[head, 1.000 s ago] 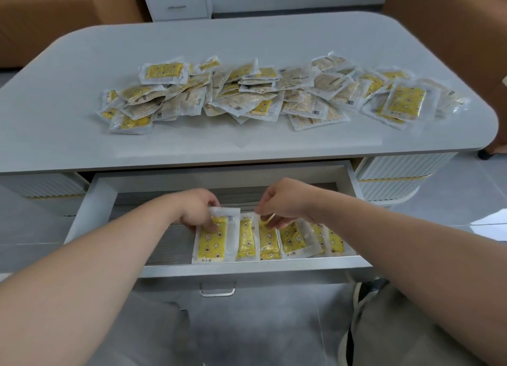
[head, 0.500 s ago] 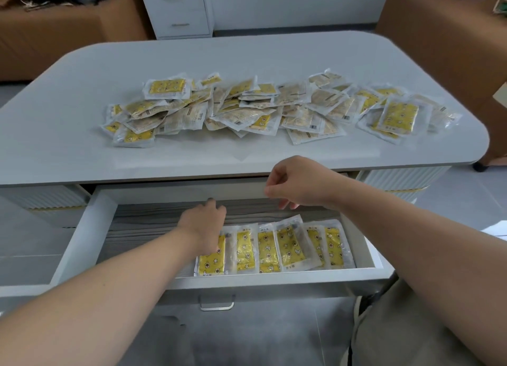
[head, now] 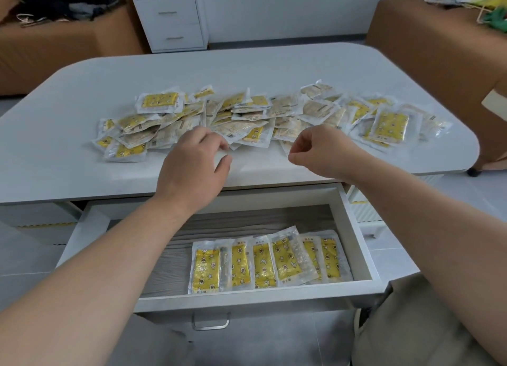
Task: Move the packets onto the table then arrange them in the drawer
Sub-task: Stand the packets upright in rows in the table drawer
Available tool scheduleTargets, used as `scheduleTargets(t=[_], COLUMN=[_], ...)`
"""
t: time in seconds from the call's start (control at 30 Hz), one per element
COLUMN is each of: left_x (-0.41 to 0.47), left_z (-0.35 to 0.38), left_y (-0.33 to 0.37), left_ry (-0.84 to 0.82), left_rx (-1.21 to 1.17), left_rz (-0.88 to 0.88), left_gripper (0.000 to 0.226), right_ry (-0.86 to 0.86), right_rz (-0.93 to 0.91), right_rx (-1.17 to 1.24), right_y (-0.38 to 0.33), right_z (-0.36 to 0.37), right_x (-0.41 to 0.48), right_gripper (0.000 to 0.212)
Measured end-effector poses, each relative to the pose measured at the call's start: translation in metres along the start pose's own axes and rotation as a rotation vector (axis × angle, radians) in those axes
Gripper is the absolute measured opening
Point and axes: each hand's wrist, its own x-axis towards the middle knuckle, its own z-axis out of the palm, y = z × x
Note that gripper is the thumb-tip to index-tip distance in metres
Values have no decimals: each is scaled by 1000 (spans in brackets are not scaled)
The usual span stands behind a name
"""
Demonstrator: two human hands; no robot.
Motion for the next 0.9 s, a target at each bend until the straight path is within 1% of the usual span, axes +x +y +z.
scheduleTargets(t=[0.07, 0.1, 0.17, 0.23, 0.27, 0.33, 0.4, 0.47, 0.53, 0.6, 0.67, 0.7, 0.73, 0.8, 0.9], left_x=[3, 4, 6, 8, 9, 10, 11, 10, 9, 9, 9, 8, 8, 7, 4], left_z=[6, 9, 14, 19, 21, 23, 26, 28, 31, 33, 35, 35, 35, 35, 34], left_y=[-6, -8, -12, -17, -19, -22, -23, -24, -27, -29, -30, -30, -30, -30, -29], left_ry=[14, -13, -105, -195, -231, -283, -313, -334, -353, -374, -393, -402, -407, -403, -326], left_rx=[39, 59, 87, 109, 114, 123, 146, 145, 146, 166, 184, 193, 203, 211, 156], left_rz=[25, 14, -36, -58, -55, -30, 2, 12, 18, 26, 26, 25, 26, 28, 52], left_gripper=[31, 41, 58, 66, 66, 56, 45, 39, 36, 40, 50, 54, 58, 61, 57], right_ry=[63, 91, 121, 111, 101, 77, 62, 32, -19, -34, 18, 50, 68, 40, 0], right_rz=[3, 0, -9, -19, -24, -47, -66, -68, -59, -67, -78, -84, -92, -98, -127], right_rx=[-72, -113, -184, -229, -243, -264, -273, -277, -316, -375, -433, -462, -488, -519, -542], right_y=[5, 9, 15, 20, 21, 25, 28, 30, 32, 32, 27, 25, 22, 21, 22], right_z=[1, 3, 8, 16, 20, 26, 29, 31, 31, 30, 27, 26, 25, 26, 29], right_x=[6, 10, 17, 22, 24, 27, 29, 32, 35, 36, 33, 31, 28, 23, 16], right_gripper=[12, 16, 29, 40, 44, 51, 59, 65, 65, 56, 47, 46, 48, 55, 61])
